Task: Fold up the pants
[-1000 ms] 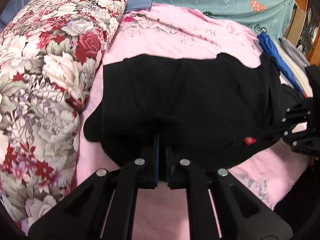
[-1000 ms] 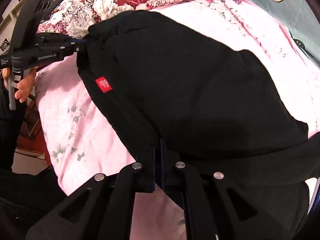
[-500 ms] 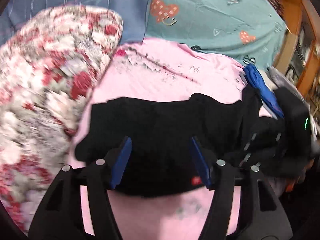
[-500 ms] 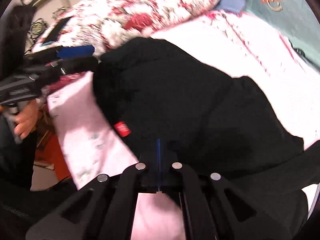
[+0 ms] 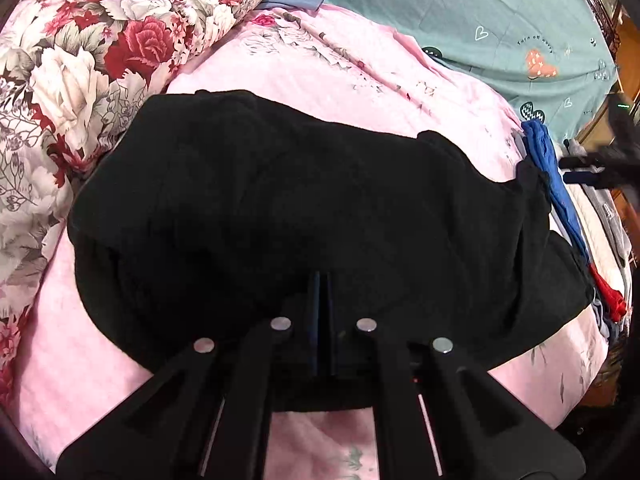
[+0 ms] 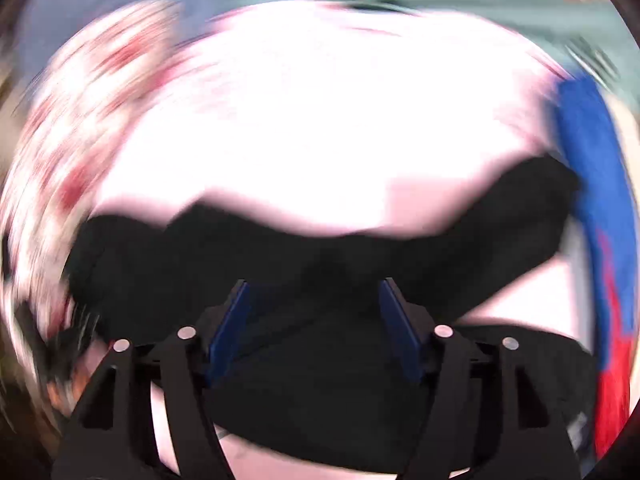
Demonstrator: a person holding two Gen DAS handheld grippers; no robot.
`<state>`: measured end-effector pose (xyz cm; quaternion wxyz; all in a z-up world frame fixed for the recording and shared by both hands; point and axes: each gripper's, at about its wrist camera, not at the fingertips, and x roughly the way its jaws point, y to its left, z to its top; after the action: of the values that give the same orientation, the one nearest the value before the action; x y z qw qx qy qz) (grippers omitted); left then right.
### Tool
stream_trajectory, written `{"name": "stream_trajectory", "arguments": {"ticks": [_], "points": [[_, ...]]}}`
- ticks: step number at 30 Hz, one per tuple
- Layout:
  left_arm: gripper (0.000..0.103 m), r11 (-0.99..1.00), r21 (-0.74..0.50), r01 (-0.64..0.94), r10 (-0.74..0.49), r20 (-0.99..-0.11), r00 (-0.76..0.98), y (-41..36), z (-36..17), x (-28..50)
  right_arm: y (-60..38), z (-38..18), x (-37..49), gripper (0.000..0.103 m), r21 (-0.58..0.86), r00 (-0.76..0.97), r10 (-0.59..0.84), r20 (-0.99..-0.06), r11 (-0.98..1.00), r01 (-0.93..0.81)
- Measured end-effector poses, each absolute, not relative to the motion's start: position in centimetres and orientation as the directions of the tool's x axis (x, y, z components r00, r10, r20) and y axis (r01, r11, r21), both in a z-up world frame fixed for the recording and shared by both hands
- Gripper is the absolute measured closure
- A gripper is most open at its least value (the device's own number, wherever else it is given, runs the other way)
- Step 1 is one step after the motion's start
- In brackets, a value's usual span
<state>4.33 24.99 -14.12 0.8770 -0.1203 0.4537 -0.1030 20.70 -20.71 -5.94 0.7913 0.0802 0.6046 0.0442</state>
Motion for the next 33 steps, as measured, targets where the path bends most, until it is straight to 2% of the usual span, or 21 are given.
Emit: {"name": "stream_trajectory", "arguments": {"ticks": [3, 7, 12, 18, 20, 21, 22, 23, 24, 33], "points": [[0.099, 0.951, -0.299, 0.074, -0.286, -0.768, 0.573, 25.0, -14.1, 4.3, -27.9, -7.2, 25.8, 0.036, 0.119, 0.251, 0.063, -0.966, 0.97, 0.212], [0.099, 0.949, -0.307, 0.076, -0.294, -0.767, 0.571, 25.1, -14.1, 4.4, -32.2, -9.3, 30.3, 0.036, 0.116, 0.218, 0.044, -0.975, 0.938, 0.327], [0.099, 0.95, -0.304, 0.078, -0.293, -0.771, 0.565, 25.1, -14.2, 4.6, -33.8, -12.2, 34.0, 0.044, 0.063, 0.164, -0.005, -0.986, 0.913, 0.403], [0.099, 0.946, -0.316, 0.073, -0.3, -0.769, 0.564, 25.2, -14.2, 4.6, -35.2, -14.0, 34.1, 0.044, 0.017, 0.115, -0.035, -0.993, 0.905, 0.426], [0.099, 0.945, -0.318, 0.072, -0.302, -0.769, 0.563, 25.3, -14.2, 4.6, -34.9, -13.9, 34.2, 0.051, 0.0, 0.121, -0.057, -0.991, 0.903, 0.429], [0.099, 0.946, -0.317, 0.072, -0.301, -0.77, 0.563, 25.3, -14.2, 4.6, -34.7, -13.9, 34.2, 0.068, -0.035, 0.118, -0.095, -0.988, 0.901, 0.433], [0.099, 0.946, -0.316, 0.072, -0.299, -0.77, 0.563, 25.2, -14.2, 4.6, -34.7, -13.8, 33.9, 0.08, -0.04, 0.12, -0.102, -0.988, 0.899, 0.436], [0.099, 0.946, -0.315, 0.072, -0.299, -0.77, 0.564, 25.2, -14.2, 4.6, -35.3, -13.4, 33.4, 0.085, -0.011, 0.133, -0.077, -0.988, 0.898, 0.44], [0.099, 0.946, -0.315, 0.073, -0.3, -0.769, 0.565, 25.3, -14.2, 4.5, -35.9, -12.9, 32.7, 0.096, 0.028, 0.147, -0.042, -0.988, 0.896, 0.443], [0.099, 0.947, -0.308, 0.087, -0.302, -0.772, 0.559, 25.1, -14.1, 4.4, -41.1, -1.3, 20.3, 0.096, 0.156, 0.373, -0.007, -0.928, 0.902, 0.403]]}}
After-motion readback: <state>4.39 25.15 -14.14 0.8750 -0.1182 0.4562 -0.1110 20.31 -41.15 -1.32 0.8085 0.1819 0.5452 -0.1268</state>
